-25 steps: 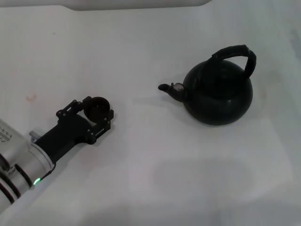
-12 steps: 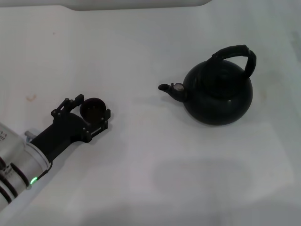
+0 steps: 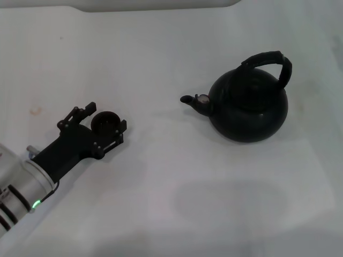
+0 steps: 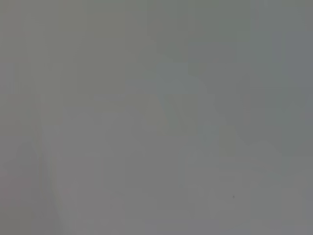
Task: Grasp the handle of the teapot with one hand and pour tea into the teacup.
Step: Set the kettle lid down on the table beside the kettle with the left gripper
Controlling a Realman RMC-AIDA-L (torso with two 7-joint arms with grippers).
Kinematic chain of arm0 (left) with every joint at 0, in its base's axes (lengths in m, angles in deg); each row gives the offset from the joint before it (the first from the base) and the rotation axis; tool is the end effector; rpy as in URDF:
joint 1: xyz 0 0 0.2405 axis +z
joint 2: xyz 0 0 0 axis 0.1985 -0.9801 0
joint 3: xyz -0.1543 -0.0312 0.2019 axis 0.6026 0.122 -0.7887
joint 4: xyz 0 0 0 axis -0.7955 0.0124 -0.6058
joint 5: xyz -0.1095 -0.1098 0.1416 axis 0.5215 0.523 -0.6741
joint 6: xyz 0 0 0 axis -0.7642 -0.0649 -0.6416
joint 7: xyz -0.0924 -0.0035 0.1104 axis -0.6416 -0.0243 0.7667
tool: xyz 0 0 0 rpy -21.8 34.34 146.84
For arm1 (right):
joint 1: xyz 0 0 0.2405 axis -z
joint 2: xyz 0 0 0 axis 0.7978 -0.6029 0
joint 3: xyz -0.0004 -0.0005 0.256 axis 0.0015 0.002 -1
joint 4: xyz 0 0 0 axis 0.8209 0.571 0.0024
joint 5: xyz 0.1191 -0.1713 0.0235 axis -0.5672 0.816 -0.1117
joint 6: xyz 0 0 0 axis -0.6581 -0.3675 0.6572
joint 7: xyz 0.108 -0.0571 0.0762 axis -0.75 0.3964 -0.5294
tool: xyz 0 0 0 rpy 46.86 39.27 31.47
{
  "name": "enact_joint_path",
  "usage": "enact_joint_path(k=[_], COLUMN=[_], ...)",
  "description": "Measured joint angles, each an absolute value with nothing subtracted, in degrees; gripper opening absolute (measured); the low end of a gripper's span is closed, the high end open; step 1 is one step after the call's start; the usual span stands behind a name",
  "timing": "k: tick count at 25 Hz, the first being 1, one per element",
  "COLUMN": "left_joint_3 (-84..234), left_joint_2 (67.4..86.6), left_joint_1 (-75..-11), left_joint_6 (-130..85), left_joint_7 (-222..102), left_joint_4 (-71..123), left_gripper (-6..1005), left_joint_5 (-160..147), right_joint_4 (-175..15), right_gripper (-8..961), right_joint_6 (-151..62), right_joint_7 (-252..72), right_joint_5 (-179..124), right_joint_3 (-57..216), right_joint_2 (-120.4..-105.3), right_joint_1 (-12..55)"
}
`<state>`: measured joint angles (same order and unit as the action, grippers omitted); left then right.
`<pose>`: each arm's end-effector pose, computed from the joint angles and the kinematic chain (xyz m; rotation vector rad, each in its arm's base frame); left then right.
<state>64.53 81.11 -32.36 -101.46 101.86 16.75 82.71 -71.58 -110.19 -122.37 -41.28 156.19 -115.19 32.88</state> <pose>-0.3294 0.2446 -0.0904 -2.1780 -0.6037 -0.6843 0.3444 0.3239 0.0573 -1.4777 0.6287 1.0275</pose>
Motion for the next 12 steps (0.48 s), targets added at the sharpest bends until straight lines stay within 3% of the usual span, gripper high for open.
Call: enact_joint_path(k=[12], left_joint_3=[67.79], left_joint_2=[81.1], left_joint_1=[-27.74], left_joint_6=[-119.51], left_joint_7=[102.05], left_joint_4=[20.2], left_gripper=[878], left_joint_5=[89.41], right_joint_4=[-71.57], right_gripper=[689], right_joint_6=[-110.1], right_joint_7=[-122.36], right_joint_5=[-40.79], right_joint_3=[156.41], right_joint_2=[-114.93], right_joint_1=[33.02])
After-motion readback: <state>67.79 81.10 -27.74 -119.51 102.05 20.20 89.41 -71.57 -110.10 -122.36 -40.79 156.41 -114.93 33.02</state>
